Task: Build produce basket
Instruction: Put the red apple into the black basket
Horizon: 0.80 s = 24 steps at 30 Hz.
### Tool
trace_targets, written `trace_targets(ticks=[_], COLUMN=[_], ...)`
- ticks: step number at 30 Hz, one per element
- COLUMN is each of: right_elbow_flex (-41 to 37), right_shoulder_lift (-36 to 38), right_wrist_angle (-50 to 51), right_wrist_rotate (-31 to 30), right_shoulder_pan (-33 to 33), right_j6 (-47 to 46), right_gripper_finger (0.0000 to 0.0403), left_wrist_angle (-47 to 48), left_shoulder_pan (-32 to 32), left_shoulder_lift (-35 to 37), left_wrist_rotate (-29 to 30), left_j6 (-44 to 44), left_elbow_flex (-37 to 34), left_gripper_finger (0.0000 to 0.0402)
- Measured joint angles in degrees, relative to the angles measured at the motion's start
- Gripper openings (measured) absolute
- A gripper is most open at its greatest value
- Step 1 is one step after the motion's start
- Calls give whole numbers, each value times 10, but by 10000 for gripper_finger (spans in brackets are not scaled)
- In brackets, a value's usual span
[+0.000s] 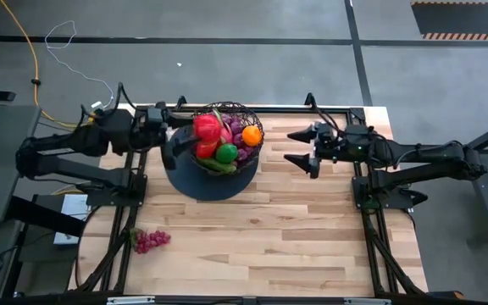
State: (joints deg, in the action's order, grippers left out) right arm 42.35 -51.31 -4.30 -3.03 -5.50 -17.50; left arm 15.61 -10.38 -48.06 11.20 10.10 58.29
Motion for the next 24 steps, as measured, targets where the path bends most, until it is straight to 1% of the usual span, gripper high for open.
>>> trace_targets(ticks=[2,5,7,9,13,24], right_elbow_flex=[0,0,0,0,0,0], right_shoulder_lift=[0,0,0,0,0,-1], right_wrist_angle=[-16,-29,-30,-30,-32,-36], right_wrist_rotate=[0,0,0,0,0,7], right_shoulder_pan=[0,0,0,0,1,11], right_j6=[7,23,26,31,41,45], right_gripper_finger=[392,392,392,392,392,392], left_wrist_angle=[-50,-137,-206,-245,-284,-293], left_shoulder_pan=[-13,-14,-6,2,12,15], left_shoulder_lift=[7,5,-6,-21,-46,-55], left_wrist_rotate=[-15,-16,-18,-18,-18,-17], left_j6=[18,60,80,96,103,98], left_elbow_flex=[-47,-115,-148,-172,-181,-181], left_gripper_finger=[278,278,278,278,278,278])
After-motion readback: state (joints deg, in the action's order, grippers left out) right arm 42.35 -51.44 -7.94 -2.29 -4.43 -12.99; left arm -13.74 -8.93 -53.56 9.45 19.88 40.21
